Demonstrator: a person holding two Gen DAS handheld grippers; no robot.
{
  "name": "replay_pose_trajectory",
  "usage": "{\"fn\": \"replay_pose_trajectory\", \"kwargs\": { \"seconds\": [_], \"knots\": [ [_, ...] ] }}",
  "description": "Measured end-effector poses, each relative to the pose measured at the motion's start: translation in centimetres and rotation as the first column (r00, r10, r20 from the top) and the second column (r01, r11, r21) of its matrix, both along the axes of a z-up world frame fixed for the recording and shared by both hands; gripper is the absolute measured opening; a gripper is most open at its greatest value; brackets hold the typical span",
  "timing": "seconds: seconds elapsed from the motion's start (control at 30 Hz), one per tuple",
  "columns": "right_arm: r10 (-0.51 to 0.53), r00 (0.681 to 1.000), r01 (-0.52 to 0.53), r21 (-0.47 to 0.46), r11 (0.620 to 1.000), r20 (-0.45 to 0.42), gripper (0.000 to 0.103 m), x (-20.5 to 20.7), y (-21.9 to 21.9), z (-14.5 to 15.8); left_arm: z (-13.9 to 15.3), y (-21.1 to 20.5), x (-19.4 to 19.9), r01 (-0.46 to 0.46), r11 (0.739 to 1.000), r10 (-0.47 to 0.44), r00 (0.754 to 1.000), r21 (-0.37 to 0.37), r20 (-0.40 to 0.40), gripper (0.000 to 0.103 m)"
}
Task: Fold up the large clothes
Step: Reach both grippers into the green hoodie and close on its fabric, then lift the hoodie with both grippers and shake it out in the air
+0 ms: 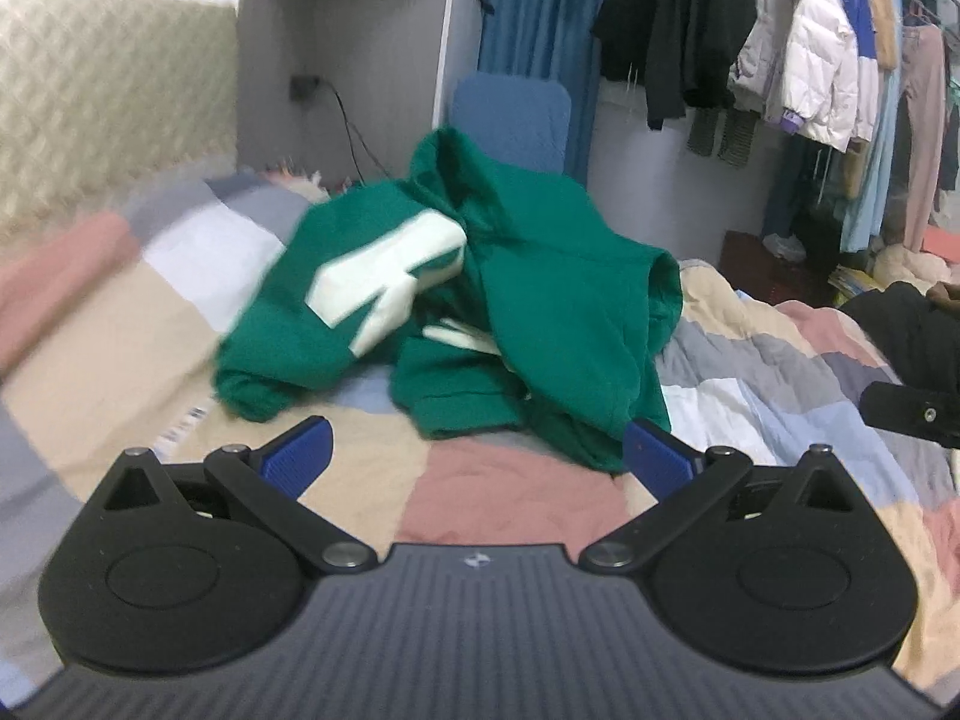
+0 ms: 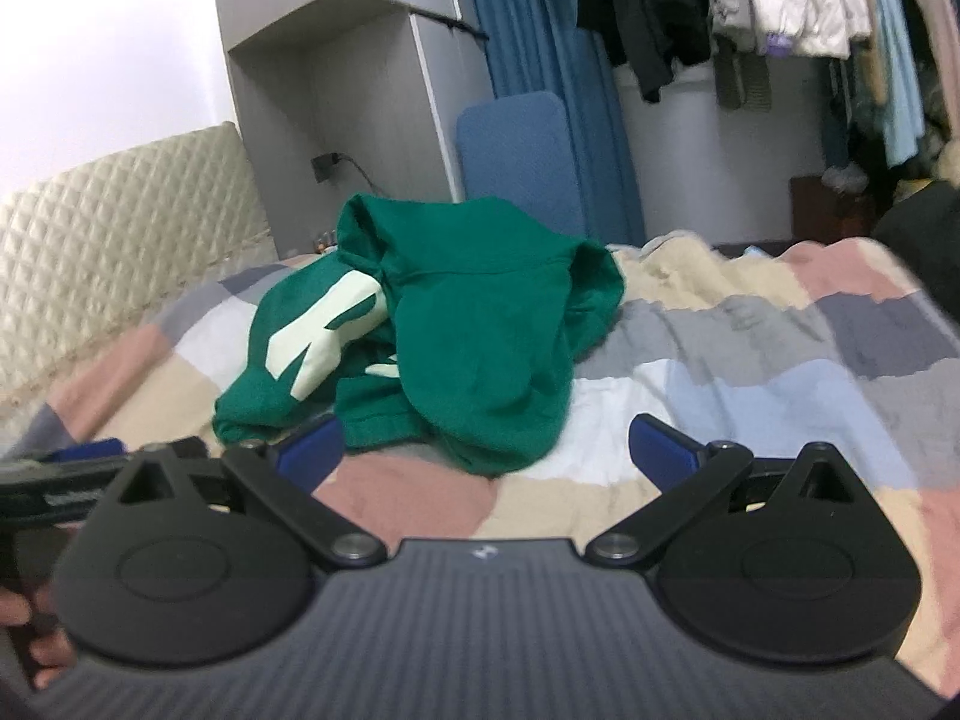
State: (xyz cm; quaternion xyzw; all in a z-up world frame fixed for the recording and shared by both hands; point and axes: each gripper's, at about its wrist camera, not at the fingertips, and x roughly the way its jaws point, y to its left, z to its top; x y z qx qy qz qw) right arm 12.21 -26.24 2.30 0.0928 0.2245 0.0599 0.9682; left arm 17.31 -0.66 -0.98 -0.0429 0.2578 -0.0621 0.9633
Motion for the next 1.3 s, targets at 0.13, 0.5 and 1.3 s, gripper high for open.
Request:
{"fn": "replay_pose_trajectory", "kwargs": {
  "seconds": [0.13,0.5,1.3],
  "knots": [
    [0.023,0.998,-0.021,0.030,0.999,-0.061,0.101,5.2,-0.7,-1.3,-2.3,-0.3,5.7,0.040,0.994,-0.047,0.996,-0.098,-0.071,0.103],
    [0.045,0.985,-0.022,0.135,0.991,-0.169,0.076,21.1,-3.9,-10.7,-8.8,-4.2,22.9,0.160,0.967,-0.179,0.980,-0.201,-0.084,0.103],
    [0.252,0.961,-0.228,0.196,0.954,-0.109,0.010,20.5,-2.5,-6.1,-2.6,-5.6,24.0,0.223,0.886,-0.273,0.960,-0.407,-0.068,0.009]
  ]
}}
